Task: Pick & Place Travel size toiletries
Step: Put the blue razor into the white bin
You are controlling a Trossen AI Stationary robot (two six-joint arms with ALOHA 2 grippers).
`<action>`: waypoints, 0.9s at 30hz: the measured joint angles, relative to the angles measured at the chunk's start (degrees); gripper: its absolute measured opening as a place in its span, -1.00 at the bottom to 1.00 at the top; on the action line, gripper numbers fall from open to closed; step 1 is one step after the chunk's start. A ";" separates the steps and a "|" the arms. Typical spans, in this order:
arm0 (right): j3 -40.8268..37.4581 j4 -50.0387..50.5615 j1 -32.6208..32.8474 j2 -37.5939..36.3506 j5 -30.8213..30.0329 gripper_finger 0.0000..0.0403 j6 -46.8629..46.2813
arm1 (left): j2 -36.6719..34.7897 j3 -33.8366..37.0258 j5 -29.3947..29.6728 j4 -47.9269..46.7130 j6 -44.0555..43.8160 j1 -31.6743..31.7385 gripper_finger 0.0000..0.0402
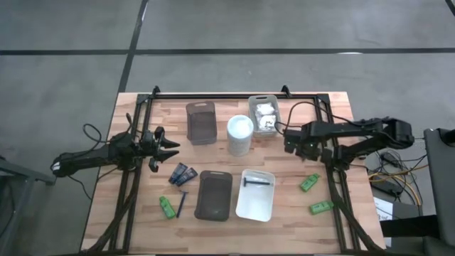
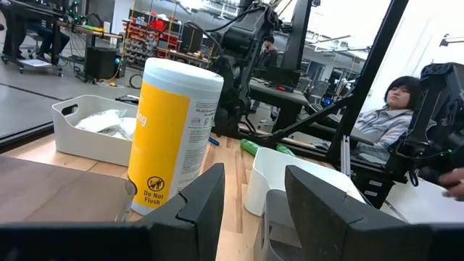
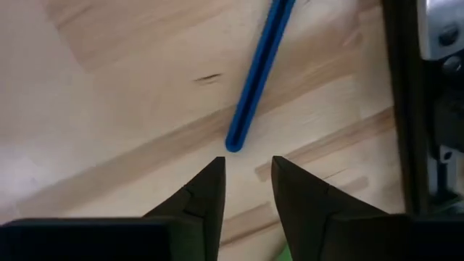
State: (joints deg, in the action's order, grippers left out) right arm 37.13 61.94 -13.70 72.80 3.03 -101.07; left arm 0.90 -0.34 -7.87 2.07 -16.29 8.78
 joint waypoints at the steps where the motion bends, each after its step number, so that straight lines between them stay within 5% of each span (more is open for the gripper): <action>1: 0.06 0.05 -0.22 0.46 -0.08 -0.43 -1.06 | 0.01 0.00 0.01 0.00 0.00 0.02 -0.25; 10: -0.98 0.02 -1.60 3.66 -0.10 -0.36 -6.57 | 0.01 0.00 -0.01 0.00 0.01 0.00 -0.25; 27: -1.69 -2.31 -4.25 3.80 -1.73 -0.63 -9.98 | 0.01 0.00 0.00 0.00 0.00 0.02 -0.25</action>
State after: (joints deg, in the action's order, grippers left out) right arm 35.44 59.64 -17.96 76.60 1.30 -111.04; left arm 0.91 -0.34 -7.87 2.07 -16.29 8.80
